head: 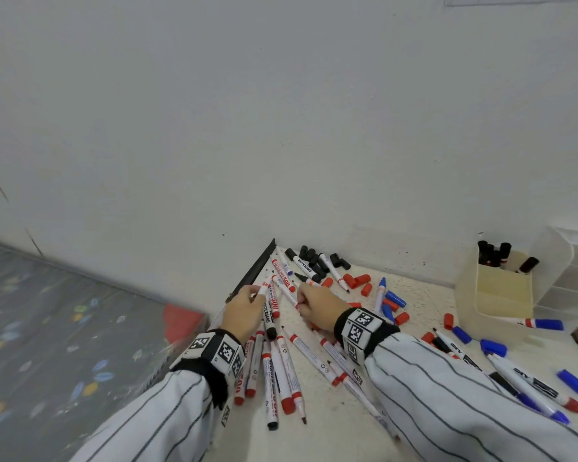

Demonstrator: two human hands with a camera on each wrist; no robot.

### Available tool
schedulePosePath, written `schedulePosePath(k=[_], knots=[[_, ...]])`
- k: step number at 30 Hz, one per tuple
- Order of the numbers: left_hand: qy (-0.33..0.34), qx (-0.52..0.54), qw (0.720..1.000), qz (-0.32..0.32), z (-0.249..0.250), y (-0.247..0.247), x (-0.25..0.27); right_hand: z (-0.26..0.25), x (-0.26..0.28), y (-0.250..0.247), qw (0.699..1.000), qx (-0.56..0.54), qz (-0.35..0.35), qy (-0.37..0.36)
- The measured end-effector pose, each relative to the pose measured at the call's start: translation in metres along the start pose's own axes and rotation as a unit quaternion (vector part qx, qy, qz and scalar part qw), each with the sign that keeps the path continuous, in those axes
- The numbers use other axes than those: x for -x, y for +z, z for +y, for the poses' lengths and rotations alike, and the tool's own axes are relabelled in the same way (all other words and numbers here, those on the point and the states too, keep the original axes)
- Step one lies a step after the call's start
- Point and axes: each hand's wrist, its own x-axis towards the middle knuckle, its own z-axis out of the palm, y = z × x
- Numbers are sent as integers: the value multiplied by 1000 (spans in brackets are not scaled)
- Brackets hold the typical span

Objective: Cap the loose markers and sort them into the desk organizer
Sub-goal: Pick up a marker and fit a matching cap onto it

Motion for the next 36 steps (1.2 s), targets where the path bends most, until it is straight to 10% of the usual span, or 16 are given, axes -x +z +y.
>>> schedulePosePath(k=[10, 20, 36], knots=[[126, -84, 984, -98, 12, 23, 18, 18, 26, -37, 981, -139, 126, 40], [175, -87, 964, -179, 27, 40, 38, 41, 59, -34, 980, -168, 106, 5], [256, -241, 930, -104, 46, 58, 55, 37, 67, -26, 930, -267, 213, 135]])
